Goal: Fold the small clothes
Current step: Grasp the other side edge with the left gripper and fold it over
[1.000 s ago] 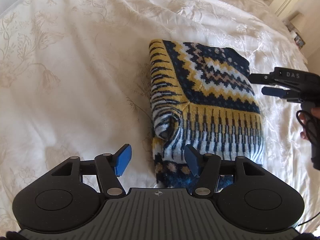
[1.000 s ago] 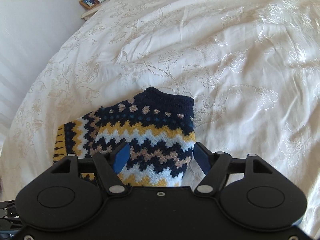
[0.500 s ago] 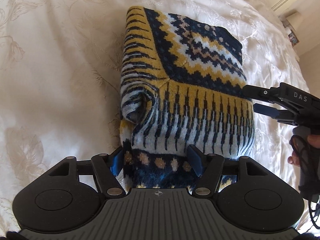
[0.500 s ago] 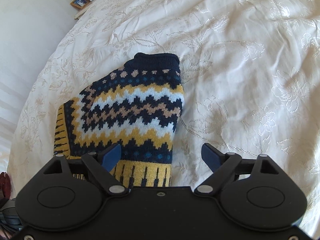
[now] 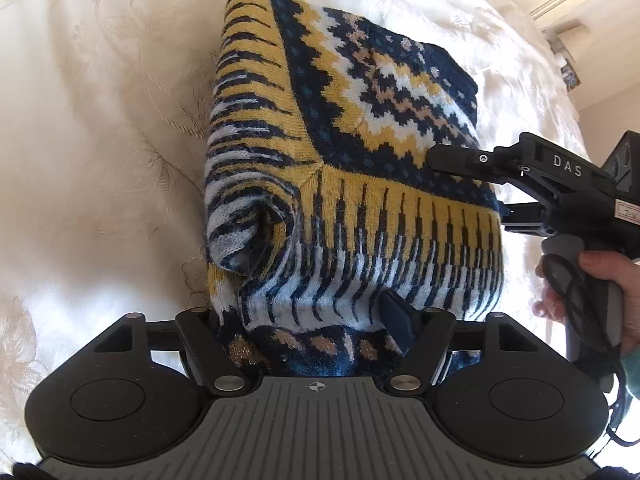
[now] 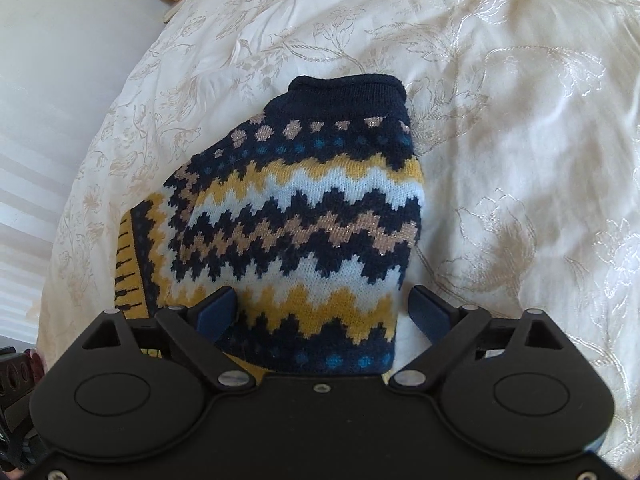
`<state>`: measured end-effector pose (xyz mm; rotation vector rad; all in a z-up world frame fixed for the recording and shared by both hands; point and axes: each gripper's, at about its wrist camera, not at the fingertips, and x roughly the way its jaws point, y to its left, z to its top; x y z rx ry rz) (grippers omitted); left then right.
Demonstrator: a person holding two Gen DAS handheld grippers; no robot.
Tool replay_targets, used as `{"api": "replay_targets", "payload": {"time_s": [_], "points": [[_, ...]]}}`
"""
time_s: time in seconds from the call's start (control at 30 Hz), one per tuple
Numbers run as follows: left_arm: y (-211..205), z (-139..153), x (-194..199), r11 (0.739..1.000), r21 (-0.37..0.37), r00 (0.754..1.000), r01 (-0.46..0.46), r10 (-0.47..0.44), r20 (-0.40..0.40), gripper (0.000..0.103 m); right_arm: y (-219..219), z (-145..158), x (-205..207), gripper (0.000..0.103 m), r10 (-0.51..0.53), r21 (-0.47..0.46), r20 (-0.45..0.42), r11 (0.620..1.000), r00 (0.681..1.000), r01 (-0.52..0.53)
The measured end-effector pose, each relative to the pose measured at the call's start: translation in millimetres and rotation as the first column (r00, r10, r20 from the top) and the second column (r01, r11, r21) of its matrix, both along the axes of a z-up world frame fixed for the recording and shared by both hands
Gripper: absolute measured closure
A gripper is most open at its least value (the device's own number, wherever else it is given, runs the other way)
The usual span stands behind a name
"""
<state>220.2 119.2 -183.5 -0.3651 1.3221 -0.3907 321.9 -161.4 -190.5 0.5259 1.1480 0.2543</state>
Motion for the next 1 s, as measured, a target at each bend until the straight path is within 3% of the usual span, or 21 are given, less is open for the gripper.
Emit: {"api": "replay_targets", "payload": {"time_s": [0.07, 0.13, 0.17, 0.23, 0.33, 0.63, 1.0], "points": [[3.4, 1.7, -3.3, 0.999, -0.029, 1.0, -0.015, 0.015, 0.002, 0.057, 0.2, -0.6, -1.0, 0.01, 0.0, 0.021, -0.002, 1.0, 1.0, 0.0], [5.6, 4.3, -6.3, 0.999, -0.052, 1.0, -0.018, 0.018, 0.009, 0.069, 0.6, 0.2, -3.5, 0.029, 0.01, 0.033, -0.003, 0.999, 1.0, -0.01], [5.3, 6.1, -7.1, 0.998, -0.059, 1.0, -0.015, 0.016, 0.018, 0.075, 0.6, 1.6, -4.5, 0.032, 0.008, 0.027, -0.005, 1.0, 1.0, -0.008], [4.2, 10.5, -8.6, 0.998, -0.068, 0.999, 0.001, 0.002, 0.042, 0.079, 0.0, 7.2, -7.4, 0.049, 0.01, 0.015, 0.01, 1.0, 1.0, -0.01], [3.6, 18.5, -11.5, 0.997, -0.078, 0.997, 0.025, -0.019, 0.07, 0.081, 1.5, 16.8, -5.1, 0.055, 0.008, 0.004, 0.014, 1.0, 1.0, -0.008], [0.2, 41.2, -31.9, 0.988, -0.13, 0.99, 0.086, -0.071, 0.121, 0.082, 2.8, 50.2, -22.2, 0.057, -0.024, -0.008, 0.019, 1.0, 1.0, 0.024], [-3.8, 40.3, -37.5, 0.972, -0.121, 0.977, 0.202, -0.192, 0.088, 0.082, 10.3, 65.7, -78.2, 0.057, -0.024, -0.044, -0.054, 0.999, 0.998, 0.021]]}}
